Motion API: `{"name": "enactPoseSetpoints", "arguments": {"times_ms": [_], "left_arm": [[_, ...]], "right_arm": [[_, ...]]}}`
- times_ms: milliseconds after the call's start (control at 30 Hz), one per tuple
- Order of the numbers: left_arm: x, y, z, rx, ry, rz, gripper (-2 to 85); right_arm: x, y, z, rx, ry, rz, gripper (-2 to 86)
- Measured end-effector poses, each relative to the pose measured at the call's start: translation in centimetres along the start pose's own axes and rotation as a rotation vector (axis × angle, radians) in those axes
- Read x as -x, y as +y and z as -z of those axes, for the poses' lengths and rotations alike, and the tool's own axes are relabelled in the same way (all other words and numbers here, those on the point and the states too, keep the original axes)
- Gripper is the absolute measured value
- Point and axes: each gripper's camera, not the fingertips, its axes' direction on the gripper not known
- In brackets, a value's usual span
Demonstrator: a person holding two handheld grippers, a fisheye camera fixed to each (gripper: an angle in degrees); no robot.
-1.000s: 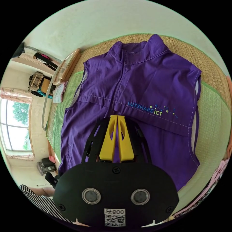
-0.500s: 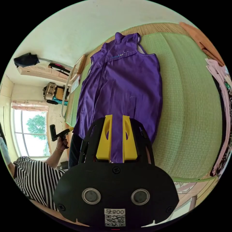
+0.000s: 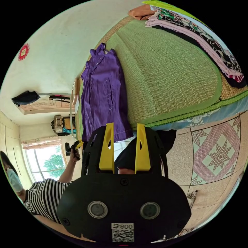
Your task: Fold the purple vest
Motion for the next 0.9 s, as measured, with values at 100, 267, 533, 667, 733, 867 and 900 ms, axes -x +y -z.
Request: {"name": "enactPoseSetpoints", "arguments": {"times_ms": [100,267,533,667,733,867,900], "left_arm": [[1.2,-0.4,-0.3,0.029,0.002,-0.007,10.9],[3.1,-1.2,-1.0,0.081,-0.055,-0.013,9.3],[6.7,-1.2,-1.1,0.099,-0.050,-0.002,7.4],[8.0,-1.6,-1.4,0.133,-0.081,-0.006,6.6],[8.7,-1.7,-1.5,0.141,-0.088,0.000,5.9],[10.4,-1.6,-1.9,0.145,-0.065,0.004,3.9],[10.6,-1.6,-2.1,0.154,-0.046,0.001,3.6]], "right_arm": [[-0.8,0.1,-1.1,0.029,0.017,-0.004,13.0],[-1.4,0.3,-1.5,0.047,0.038,0.002,12.2],[-2.7,0.2,-1.8,0.088,0.082,0.008,10.9],[-3.3,-0.3,-2.4,0.137,0.072,0.004,10.3],[-3.9,-0.2,-3.1,0.149,0.059,0.001,9.3],[-5.2,0.2,-3.0,0.107,-0.017,-0.024,7.2],[-5.5,0.3,-2.6,0.095,-0.025,-0.021,6.5]]}}
